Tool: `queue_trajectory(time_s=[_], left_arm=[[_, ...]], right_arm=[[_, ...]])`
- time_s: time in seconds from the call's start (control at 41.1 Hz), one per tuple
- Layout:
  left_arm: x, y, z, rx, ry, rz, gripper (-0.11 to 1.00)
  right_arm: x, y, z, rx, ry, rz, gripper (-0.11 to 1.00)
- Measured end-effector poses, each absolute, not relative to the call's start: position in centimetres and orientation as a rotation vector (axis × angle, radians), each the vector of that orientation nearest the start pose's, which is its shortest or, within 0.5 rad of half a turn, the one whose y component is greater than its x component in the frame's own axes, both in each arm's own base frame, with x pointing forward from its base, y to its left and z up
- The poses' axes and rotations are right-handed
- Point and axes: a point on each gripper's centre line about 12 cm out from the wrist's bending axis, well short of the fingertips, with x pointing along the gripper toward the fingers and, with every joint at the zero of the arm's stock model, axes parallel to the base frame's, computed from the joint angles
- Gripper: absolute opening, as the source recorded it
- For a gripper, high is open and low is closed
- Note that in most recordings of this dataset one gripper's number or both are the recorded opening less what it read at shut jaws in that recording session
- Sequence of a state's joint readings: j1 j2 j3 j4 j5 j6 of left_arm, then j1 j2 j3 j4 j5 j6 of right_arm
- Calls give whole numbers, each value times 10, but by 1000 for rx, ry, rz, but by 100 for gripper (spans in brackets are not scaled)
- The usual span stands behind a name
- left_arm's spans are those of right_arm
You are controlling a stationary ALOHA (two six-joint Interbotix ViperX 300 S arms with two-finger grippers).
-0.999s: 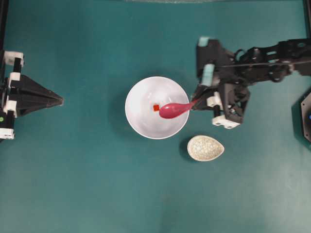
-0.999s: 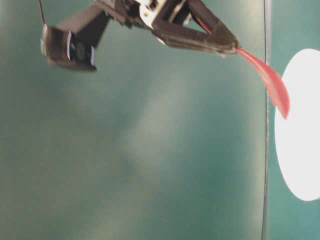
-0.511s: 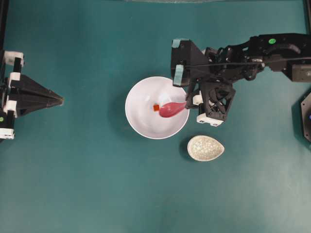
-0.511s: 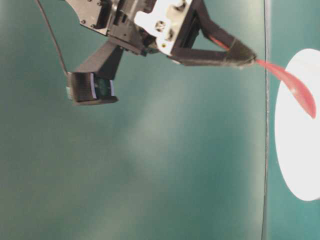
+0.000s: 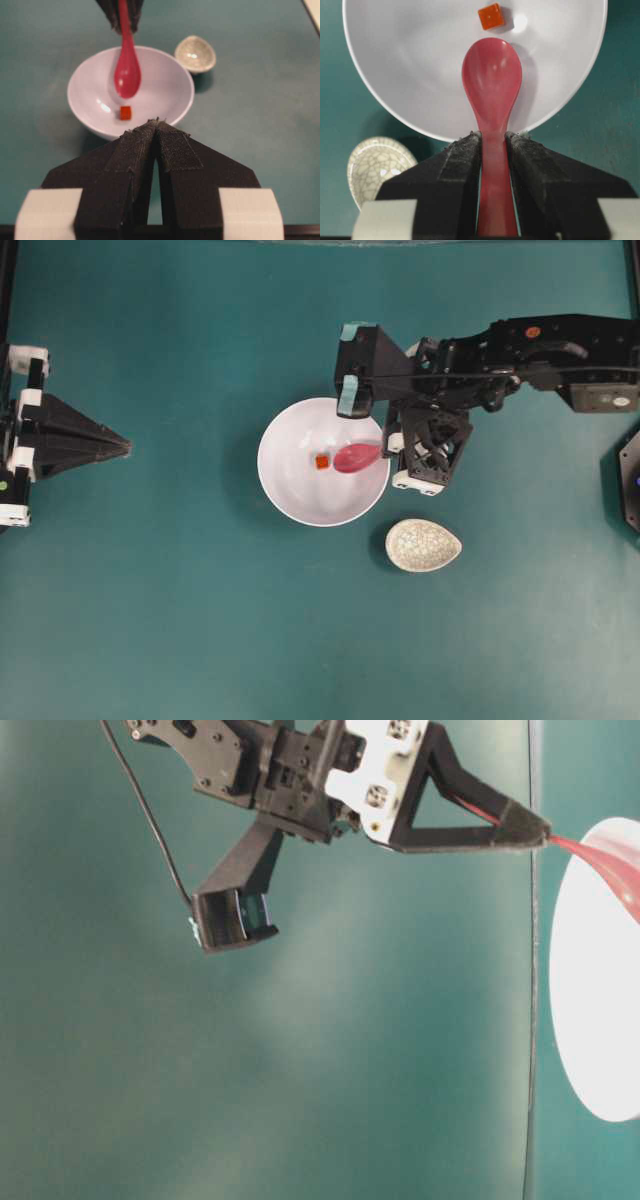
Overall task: Grip the spoon and scoop the red block from the bowl with right arm.
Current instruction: 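Lower the spoon bowl into the white bowl beside the red cube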
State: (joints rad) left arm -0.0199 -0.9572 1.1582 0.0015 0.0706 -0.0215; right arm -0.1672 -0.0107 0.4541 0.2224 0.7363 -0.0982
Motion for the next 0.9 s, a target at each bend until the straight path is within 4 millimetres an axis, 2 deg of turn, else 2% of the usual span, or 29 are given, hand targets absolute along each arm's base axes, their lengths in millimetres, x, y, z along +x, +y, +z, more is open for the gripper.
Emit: queue_trajectory(time_s=[0.609,0.901], left_arm=[[197,-4,257,-17,270,-19,1],[197,-4,256,-17,273,-19,1]], right_arm=[[387,-48,178,240,1159,-58,25],[398,-39,177,223,1118,-45,25]])
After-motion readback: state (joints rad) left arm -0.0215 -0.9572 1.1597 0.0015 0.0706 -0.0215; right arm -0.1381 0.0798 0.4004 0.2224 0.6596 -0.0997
